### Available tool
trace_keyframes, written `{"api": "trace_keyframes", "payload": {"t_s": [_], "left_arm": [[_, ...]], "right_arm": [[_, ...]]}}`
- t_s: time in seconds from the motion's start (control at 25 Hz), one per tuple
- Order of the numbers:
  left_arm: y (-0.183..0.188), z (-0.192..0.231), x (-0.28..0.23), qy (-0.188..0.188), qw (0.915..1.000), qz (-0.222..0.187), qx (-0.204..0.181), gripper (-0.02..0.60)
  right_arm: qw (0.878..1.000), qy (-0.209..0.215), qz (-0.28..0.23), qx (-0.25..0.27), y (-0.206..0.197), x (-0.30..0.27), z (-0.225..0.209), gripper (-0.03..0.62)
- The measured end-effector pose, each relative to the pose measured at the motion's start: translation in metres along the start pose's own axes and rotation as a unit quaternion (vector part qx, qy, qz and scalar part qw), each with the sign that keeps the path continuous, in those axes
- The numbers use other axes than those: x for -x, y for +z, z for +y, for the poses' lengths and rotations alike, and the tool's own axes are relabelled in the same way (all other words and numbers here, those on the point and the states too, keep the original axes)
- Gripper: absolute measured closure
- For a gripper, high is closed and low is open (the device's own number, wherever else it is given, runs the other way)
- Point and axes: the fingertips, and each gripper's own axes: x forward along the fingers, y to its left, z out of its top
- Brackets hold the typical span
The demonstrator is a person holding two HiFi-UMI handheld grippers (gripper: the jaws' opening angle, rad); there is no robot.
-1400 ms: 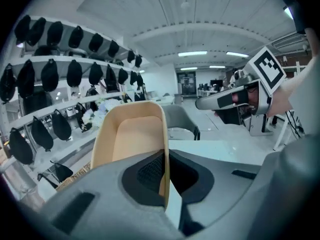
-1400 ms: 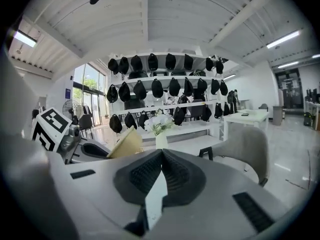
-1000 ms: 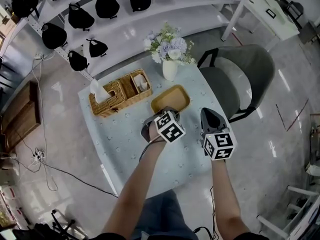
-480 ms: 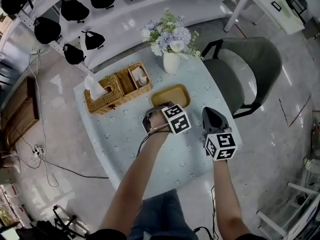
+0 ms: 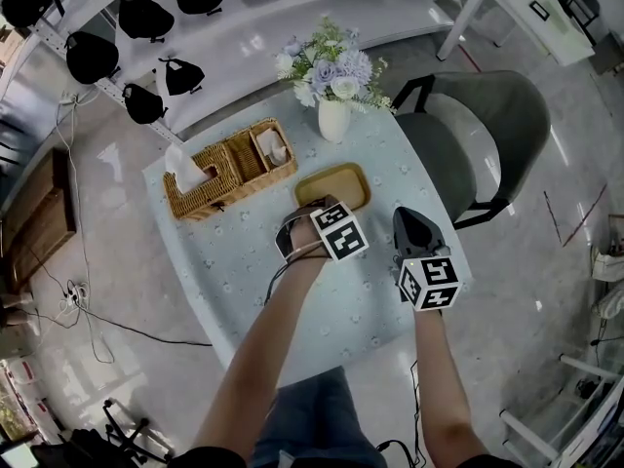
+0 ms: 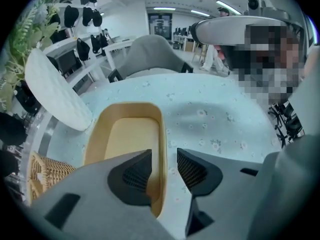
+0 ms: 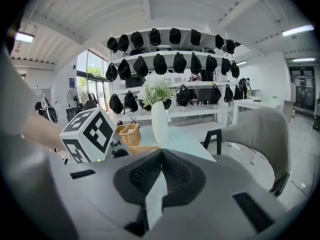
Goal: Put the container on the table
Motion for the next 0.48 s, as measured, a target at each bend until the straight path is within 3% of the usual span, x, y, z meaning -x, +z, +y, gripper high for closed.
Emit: {"api": "trace_keyframes", "payload": {"t_s": [0.2, 0.32, 0.4, 0.48], "left_arm": [[0.006, 0.004, 0.019, 0.020, 0.9993, -0.030, 0.008, 0.430], [0.013, 0.001, 0.046, 0.026, 0.9965, -0.073, 0.033, 0.430], [0.018, -0.002, 0.074, 0.027, 0.9903, -0.119, 0.068, 0.431], [0.023, -0.005, 0.108, 0.032, 0.9778, -0.176, 0.110, 0.433]], "right_arm": [[1.000, 0.000, -0.002, 0.004, 0.006, 0.007, 0.003, 0.595], [1.000, -0.005, -0.009, 0.002, 0.014, 0.018, 0.003, 0.595], [1.000, -0.012, -0.017, -0.005, 0.021, 0.028, 0.002, 0.595], [0.999, -0.021, -0.027, -0.018, 0.029, 0.040, 0.002, 0.595]]}}
